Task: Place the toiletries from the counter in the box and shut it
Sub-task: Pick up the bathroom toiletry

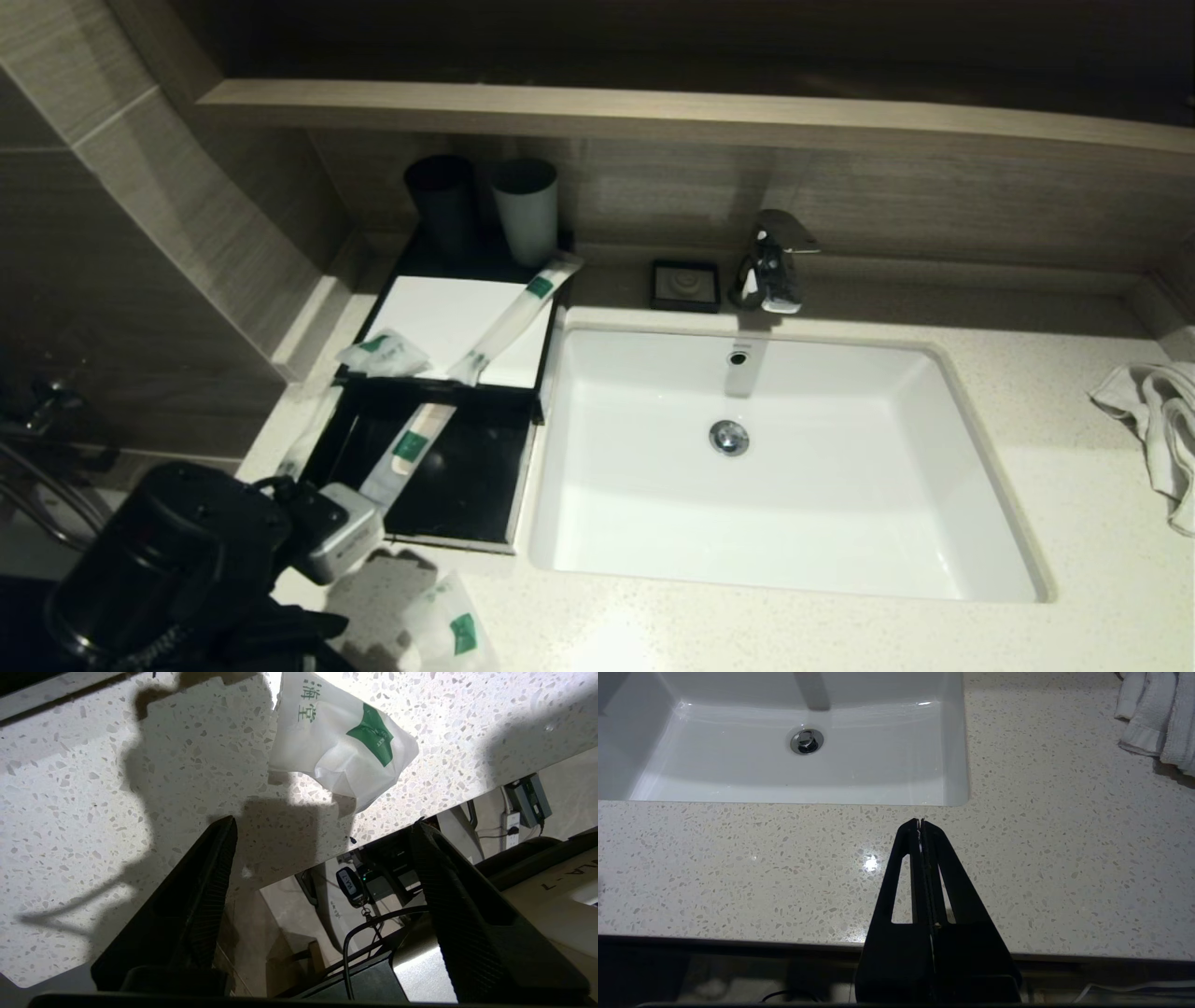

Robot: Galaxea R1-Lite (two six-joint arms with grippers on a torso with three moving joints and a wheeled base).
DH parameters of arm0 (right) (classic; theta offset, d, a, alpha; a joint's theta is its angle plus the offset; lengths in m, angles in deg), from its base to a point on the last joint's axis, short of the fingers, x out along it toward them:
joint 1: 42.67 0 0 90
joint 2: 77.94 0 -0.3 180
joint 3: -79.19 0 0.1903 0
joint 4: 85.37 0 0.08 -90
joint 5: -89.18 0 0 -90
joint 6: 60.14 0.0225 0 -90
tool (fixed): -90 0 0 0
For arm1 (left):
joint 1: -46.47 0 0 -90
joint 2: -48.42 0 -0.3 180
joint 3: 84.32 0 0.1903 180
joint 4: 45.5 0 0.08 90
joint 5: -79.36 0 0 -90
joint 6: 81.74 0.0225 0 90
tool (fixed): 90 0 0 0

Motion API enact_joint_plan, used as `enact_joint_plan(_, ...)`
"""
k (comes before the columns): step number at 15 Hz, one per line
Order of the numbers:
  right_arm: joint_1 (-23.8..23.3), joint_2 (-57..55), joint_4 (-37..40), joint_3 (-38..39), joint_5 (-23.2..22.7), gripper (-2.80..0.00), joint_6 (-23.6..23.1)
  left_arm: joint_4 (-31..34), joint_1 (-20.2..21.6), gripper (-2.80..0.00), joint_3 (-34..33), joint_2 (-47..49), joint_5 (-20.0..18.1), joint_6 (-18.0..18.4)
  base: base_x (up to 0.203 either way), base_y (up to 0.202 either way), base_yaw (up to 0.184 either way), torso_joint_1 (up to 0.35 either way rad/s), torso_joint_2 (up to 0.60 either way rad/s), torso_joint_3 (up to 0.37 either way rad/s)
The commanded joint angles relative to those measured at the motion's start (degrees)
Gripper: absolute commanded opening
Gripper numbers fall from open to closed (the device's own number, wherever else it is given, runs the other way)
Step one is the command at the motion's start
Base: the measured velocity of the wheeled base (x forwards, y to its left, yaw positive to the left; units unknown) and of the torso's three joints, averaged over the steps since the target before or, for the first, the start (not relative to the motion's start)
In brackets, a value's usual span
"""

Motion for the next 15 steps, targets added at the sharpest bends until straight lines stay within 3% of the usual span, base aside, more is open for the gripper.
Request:
enact_joint_plan(1, 0.0, 0.0, 0.0, 0.0, 0.0, -2.80, 0.0, 0.0, 0.0, 0.00, 0.0, 2.3, 0.2, 1.1, 0.000, 0.000, 0.000, 0.000, 0.00, 0.000)
enact_joint_plan(15, 0.0, 0.0, 0.0, 0.0, 0.0, -2.80, 0.0, -0.5, 0.0, 0.00, 1.0, 8.1, 0.7, 5.5, 0.000, 0.000, 0.000, 0.000, 0.00, 0.000)
